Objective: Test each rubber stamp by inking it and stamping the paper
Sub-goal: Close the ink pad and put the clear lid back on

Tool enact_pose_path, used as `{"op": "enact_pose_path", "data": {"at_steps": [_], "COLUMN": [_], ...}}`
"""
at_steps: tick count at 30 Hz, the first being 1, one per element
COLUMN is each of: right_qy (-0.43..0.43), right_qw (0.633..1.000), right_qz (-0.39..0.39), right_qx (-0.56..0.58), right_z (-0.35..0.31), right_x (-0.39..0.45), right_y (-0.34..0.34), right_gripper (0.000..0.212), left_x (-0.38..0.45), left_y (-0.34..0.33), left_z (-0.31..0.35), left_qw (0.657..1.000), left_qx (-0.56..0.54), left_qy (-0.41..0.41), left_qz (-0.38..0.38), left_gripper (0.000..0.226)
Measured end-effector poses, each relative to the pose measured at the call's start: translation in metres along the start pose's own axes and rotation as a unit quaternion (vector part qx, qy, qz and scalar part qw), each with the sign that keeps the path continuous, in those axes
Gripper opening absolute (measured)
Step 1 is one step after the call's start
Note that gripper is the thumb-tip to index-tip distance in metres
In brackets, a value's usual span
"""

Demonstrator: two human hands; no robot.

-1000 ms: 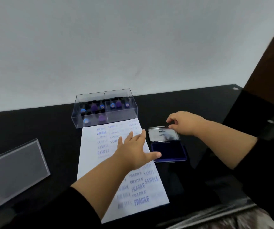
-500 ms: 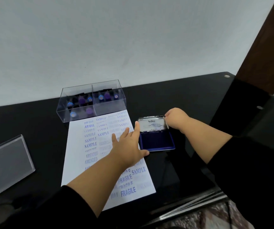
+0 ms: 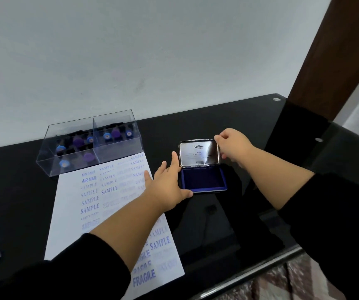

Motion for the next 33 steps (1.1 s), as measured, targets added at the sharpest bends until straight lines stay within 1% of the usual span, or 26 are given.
{"op": "enact_pose_path", "data": {"at_steps": [6, 11, 13, 16, 23, 28, 33], "right_qy": [0.048, 0.04, 0.027, 0.006, 0.005, 0.021, 0.023], "right_qw": [0.998, 0.983, 0.979, 0.982, 0.985, 0.995, 0.997], "right_qz": [-0.014, -0.042, -0.054, -0.058, -0.013, 0.011, 0.008], "right_qx": [0.031, 0.175, 0.195, 0.179, 0.171, 0.092, 0.072], "right_z": [-0.001, 0.01, 0.016, 0.023, 0.04, 0.042, 0.043], "right_x": [-0.019, -0.04, -0.049, -0.062, -0.076, -0.084, -0.085], "right_y": [0.014, 0.014, 0.014, 0.008, -0.017, -0.025, -0.029], "right_gripper": [0.016, 0.014, 0.011, 0.007, 0.016, 0.032, 0.033], "left_x": [0.003, 0.002, 0.001, 0.0, 0.001, 0.0, -0.001], "left_y": [0.0, 0.001, 0.002, 0.001, 0.005, 0.005, 0.005], "left_z": [0.0, 0.0, 0.001, 0.002, 0.004, 0.005, 0.007], "left_qw": [1.0, 1.0, 1.0, 1.0, 0.999, 0.999, 0.998], "left_qx": [-0.013, -0.004, -0.001, 0.017, 0.032, 0.049, 0.064], "left_qy": [0.002, 0.005, 0.006, 0.007, 0.006, 0.004, 0.006], "left_qz": [0.006, 0.011, 0.012, 0.015, 0.008, 0.005, 0.003], "left_gripper": [0.109, 0.109, 0.108, 0.107, 0.108, 0.107, 0.105]}}
Point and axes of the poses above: each hand's wrist, its own x-axis towards the middle knuckle, its own y-axis out of the back of the hand, z = x × y, the point moved 1 cm from there along x, towards the middle knuckle, and after that the axes turned 15 degrees about -z, right-handed, at the moved point
